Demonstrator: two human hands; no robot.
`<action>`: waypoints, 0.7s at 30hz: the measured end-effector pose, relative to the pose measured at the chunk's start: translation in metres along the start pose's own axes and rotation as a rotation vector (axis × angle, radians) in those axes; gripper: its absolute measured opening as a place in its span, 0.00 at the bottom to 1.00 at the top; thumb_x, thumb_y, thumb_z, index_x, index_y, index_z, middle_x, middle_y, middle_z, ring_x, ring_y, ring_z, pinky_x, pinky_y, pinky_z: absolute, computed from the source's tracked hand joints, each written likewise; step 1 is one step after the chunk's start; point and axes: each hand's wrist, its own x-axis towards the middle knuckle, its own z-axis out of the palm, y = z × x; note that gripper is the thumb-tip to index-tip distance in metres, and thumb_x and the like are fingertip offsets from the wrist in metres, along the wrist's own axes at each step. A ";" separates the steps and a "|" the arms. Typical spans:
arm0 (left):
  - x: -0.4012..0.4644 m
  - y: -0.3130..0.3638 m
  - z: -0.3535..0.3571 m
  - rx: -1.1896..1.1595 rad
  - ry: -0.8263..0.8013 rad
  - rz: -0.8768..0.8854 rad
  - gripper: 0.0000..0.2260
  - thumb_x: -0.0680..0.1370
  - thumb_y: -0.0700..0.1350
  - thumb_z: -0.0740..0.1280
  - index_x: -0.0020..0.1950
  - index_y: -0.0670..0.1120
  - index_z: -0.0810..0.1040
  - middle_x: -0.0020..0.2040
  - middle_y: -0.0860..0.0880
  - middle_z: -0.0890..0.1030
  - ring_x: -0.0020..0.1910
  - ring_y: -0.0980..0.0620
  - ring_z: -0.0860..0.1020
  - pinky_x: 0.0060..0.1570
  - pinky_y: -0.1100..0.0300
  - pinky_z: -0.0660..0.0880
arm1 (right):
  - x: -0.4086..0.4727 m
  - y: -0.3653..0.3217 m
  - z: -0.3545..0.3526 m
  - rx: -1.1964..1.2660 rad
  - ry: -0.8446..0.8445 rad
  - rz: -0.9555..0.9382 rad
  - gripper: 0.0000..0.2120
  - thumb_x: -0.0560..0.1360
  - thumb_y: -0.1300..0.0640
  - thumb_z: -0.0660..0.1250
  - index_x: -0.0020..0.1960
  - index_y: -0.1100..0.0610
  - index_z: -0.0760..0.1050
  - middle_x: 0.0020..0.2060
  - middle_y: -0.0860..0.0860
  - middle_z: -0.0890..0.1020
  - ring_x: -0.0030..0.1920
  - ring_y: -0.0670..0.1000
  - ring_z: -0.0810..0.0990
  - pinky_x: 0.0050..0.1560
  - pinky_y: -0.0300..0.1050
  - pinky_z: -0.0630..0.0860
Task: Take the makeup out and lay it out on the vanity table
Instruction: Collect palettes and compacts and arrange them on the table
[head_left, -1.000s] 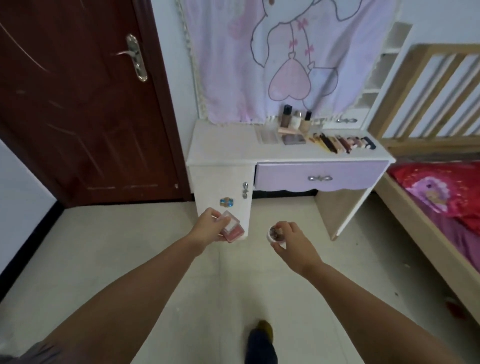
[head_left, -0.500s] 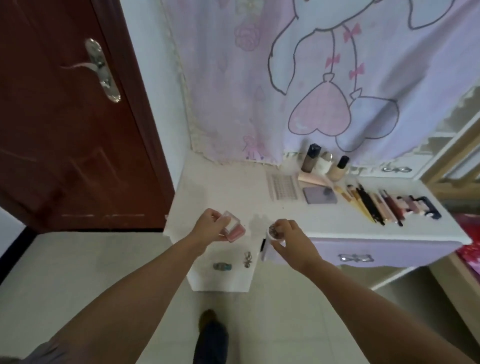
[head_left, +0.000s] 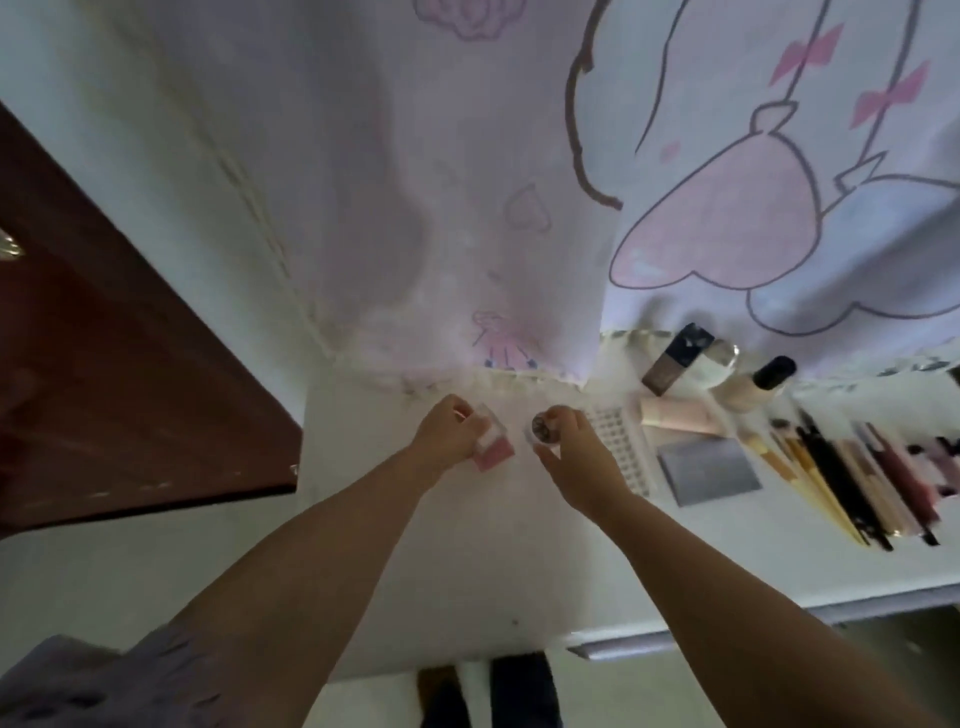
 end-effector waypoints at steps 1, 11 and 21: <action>0.012 0.001 0.002 0.045 0.004 -0.006 0.09 0.77 0.46 0.67 0.39 0.49 0.68 0.40 0.46 0.74 0.43 0.47 0.75 0.45 0.52 0.76 | 0.015 0.000 0.004 -0.006 -0.007 -0.003 0.17 0.76 0.57 0.65 0.63 0.59 0.67 0.62 0.55 0.71 0.57 0.57 0.74 0.52 0.50 0.74; 0.074 0.000 0.005 0.377 0.046 0.123 0.08 0.74 0.42 0.67 0.48 0.37 0.75 0.45 0.40 0.79 0.46 0.46 0.77 0.48 0.55 0.71 | 0.082 0.010 0.027 -0.250 0.070 -0.253 0.21 0.63 0.59 0.76 0.53 0.59 0.73 0.49 0.58 0.81 0.48 0.61 0.80 0.53 0.54 0.76; 0.046 0.001 -0.019 0.037 -0.060 0.048 0.06 0.76 0.40 0.67 0.41 0.46 0.73 0.35 0.52 0.72 0.35 0.56 0.69 0.34 0.67 0.65 | 0.051 0.036 0.007 -0.171 0.113 -0.118 0.13 0.73 0.60 0.64 0.56 0.62 0.75 0.57 0.60 0.78 0.56 0.62 0.77 0.60 0.57 0.74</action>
